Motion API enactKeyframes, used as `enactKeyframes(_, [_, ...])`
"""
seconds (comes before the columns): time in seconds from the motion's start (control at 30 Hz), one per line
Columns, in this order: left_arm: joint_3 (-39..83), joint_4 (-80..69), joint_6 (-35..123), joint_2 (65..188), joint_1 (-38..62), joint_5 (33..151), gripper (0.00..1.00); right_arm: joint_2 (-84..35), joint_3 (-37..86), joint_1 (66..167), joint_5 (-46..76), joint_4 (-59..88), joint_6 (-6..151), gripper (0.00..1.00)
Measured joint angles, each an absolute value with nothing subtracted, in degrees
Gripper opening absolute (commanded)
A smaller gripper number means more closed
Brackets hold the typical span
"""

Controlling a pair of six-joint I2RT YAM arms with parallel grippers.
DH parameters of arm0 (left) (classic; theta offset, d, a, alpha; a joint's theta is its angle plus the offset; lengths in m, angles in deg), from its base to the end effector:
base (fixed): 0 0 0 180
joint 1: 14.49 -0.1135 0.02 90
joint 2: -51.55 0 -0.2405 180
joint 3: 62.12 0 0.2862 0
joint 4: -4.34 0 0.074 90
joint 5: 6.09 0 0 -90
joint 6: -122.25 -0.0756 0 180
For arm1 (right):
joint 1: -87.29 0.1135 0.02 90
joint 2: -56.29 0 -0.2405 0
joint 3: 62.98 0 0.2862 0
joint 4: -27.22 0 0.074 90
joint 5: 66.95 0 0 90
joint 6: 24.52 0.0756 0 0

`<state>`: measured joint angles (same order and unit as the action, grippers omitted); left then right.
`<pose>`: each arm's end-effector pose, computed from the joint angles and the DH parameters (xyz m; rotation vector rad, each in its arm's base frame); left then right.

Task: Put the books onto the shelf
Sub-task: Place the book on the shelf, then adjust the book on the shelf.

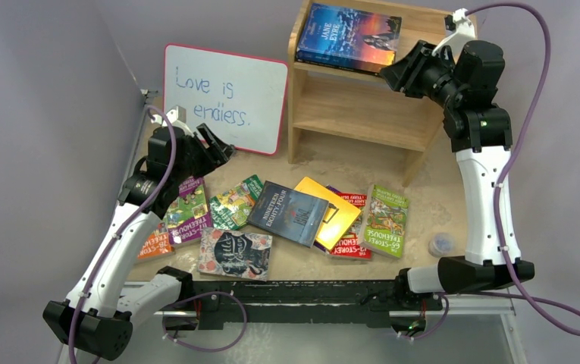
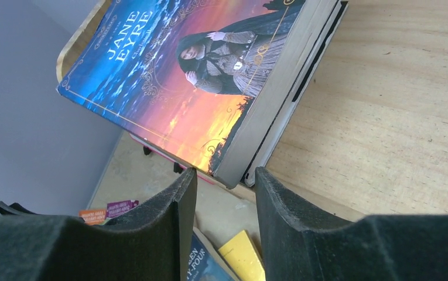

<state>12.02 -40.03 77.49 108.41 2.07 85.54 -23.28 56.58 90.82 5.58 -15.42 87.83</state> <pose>0.2821 -0.0861 0.3318 -0.5065 2.0557 -0.6909 0.3396 0.0437 0.5272 0.0306 1.6473 0.5926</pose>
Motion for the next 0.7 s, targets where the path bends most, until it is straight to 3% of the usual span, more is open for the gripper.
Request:
enactKeyframes(0.17, [12.02, -40.03, 77.42, 108.41, 2.07, 85.12, 0.64, -23.28, 56.58, 90.82, 5.51, -15.34, 87.94, 0.45])
enactKeyframes(0.3, [12.0, -40.03, 77.42, 108.41, 2.07, 85.16, 0.64, -22.95, 56.39, 90.82, 5.56, -15.16, 88.07, 0.66])
enactKeyframes(0.4, [11.87, -40.03, 77.42, 108.41, 2.07, 85.6, 0.65, -20.41, 53.57, 90.82, 5.56, -14.68, 87.79, 0.72])
enactKeyframes(0.7, [4.26, -39.01, 76.98, 108.67, 2.07, 89.06, 0.7, -1.03, 33.33, 90.89, 0.49, -15.38, 86.69, 0.74])
